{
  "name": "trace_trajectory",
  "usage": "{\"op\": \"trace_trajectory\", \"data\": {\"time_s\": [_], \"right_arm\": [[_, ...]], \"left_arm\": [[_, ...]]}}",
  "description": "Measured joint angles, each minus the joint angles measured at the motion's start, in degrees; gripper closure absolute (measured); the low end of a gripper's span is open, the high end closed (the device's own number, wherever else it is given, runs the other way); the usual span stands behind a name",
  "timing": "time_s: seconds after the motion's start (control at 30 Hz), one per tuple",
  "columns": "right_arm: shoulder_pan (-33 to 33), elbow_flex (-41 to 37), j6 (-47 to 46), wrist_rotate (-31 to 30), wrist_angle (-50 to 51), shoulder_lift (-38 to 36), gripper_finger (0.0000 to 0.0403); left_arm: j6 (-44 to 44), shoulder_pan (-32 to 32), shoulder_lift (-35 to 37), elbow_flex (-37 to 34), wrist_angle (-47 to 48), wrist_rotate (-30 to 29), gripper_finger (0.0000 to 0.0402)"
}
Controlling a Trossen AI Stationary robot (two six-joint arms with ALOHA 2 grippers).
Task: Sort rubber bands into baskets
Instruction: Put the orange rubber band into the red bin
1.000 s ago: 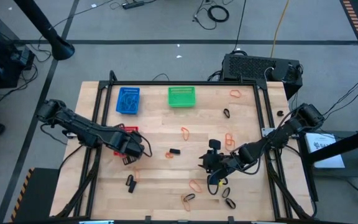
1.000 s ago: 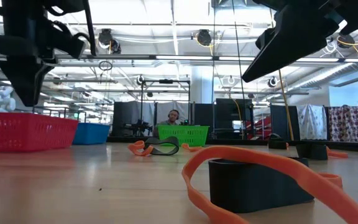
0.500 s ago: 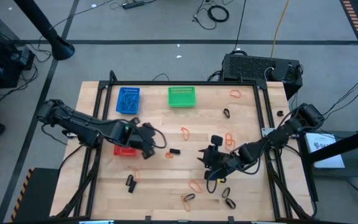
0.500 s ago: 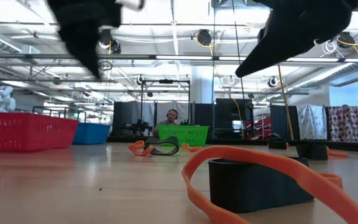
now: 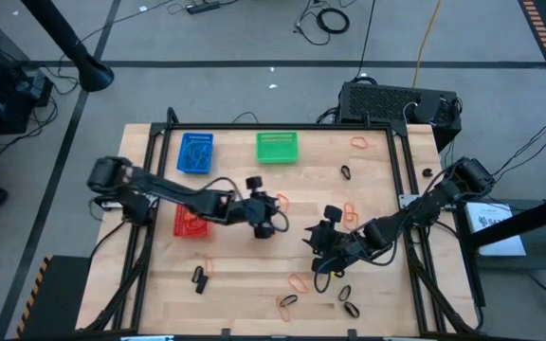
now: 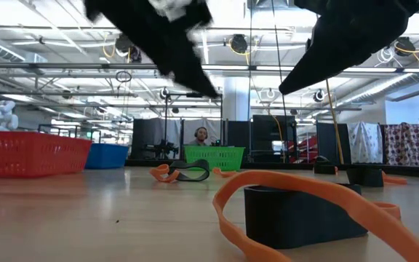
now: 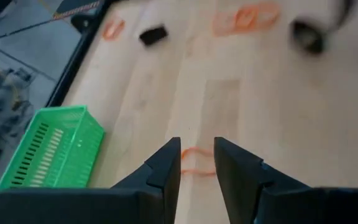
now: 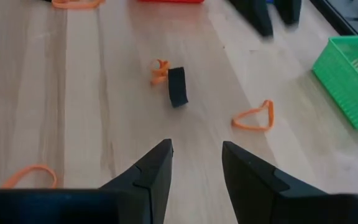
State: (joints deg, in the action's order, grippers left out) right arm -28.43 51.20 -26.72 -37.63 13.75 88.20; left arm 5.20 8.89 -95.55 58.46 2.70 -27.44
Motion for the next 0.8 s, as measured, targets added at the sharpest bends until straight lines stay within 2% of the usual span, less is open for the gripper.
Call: {"op": "trace_trajectory", "data": {"time_s": [0.07,0.17,0.37,0.47,0.63,0.8], "right_arm": [[0.0,0.0,-0.5,0.1,0.7,0.0,0.0268],[0.0,0.0,-1.1,0.1,1.9,0.0,0.0268],[0.0,0.0,-1.1,0.2,2.7,0.0,0.0268],[0.0,0.0,-1.1,0.2,3.5,0.0,0.0268],[0.0,-1.5,-1.1,0.2,3.8,0.0,0.0268],[0.0,-3.4,-1.1,0.2,3.9,0.0,0.0268]], "left_arm": [[1.9,-2.1,-3.9,0.0,-1.6,0.8,0.0297],[7.4,-5.4,-8.9,0.9,-1.9,5.1,0.0297],[26.1,-11.3,-11.9,1.9,-1.6,18.4,0.0297],[28.0,-14.8,-11.9,2.0,-0.5,25.7,0.0297],[28.2,-19.8,-12.0,2.0,-0.8,33.8,0.0297],[28.1,-22.1,-12.5,2.0,-2.1,41.9,0.0297]]}}
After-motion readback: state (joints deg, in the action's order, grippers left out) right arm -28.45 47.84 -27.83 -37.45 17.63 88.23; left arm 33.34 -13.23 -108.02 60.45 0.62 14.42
